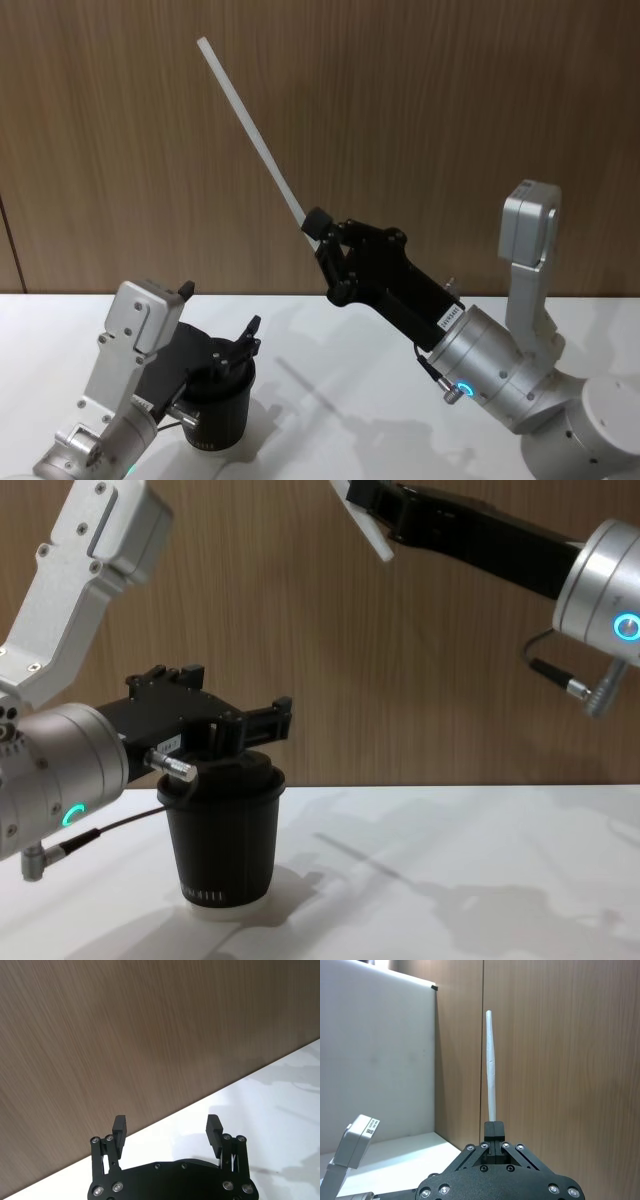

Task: Pick up the straw with one hand, pass it to the other hand, and insert it into the cup.

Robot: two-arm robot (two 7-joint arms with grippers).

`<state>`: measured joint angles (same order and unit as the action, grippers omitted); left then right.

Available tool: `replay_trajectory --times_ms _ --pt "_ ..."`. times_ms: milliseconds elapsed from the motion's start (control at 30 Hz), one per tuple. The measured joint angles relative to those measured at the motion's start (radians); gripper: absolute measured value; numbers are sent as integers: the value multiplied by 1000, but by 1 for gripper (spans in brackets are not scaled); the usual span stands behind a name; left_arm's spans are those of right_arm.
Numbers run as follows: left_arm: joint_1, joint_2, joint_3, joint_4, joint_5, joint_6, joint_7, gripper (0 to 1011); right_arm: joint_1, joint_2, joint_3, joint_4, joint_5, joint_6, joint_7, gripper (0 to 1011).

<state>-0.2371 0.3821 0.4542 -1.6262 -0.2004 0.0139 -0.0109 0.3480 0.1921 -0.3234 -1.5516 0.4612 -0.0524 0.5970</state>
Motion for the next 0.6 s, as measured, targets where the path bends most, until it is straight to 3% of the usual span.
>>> replay_trajectory --times_ms 600 --pt "1 4 -8 -11 -1 -7 -8 1000 28 -2 -13 34 30 -4 23 0"
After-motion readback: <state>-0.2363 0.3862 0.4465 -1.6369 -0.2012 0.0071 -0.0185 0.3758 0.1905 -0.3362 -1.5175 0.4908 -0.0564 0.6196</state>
